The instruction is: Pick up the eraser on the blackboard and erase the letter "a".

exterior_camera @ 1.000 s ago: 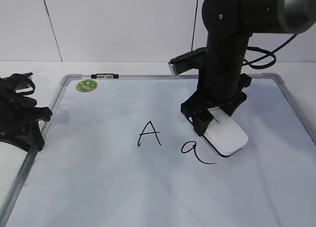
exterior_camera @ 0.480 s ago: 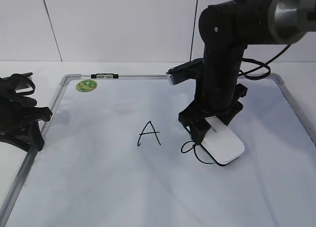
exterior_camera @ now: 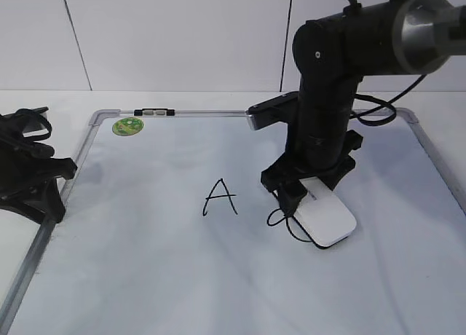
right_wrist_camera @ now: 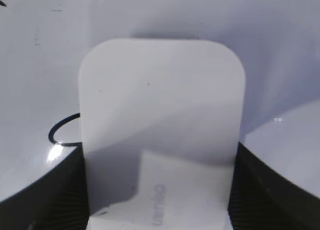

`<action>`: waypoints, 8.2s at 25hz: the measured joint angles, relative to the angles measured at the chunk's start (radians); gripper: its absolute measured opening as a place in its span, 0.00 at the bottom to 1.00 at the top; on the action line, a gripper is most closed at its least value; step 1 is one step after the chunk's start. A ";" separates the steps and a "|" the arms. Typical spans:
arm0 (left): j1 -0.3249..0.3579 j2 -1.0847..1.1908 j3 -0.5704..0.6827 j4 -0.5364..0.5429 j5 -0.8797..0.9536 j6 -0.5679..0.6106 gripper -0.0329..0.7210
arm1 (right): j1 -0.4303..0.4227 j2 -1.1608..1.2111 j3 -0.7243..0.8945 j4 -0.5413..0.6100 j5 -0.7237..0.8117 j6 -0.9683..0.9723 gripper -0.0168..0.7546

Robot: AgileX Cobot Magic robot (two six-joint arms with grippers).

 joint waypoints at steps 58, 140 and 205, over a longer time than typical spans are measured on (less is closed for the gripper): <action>0.000 0.000 0.000 -0.003 0.000 0.000 0.26 | -0.038 -0.031 -0.010 0.050 0.024 0.052 0.71; 0.000 0.000 0.000 -0.003 0.009 -0.004 0.30 | -0.442 -0.061 0.118 -0.142 -0.016 0.153 0.76; 0.000 -0.006 -0.121 0.010 0.167 0.018 0.78 | -0.443 -0.063 -0.070 -0.104 0.110 0.165 0.79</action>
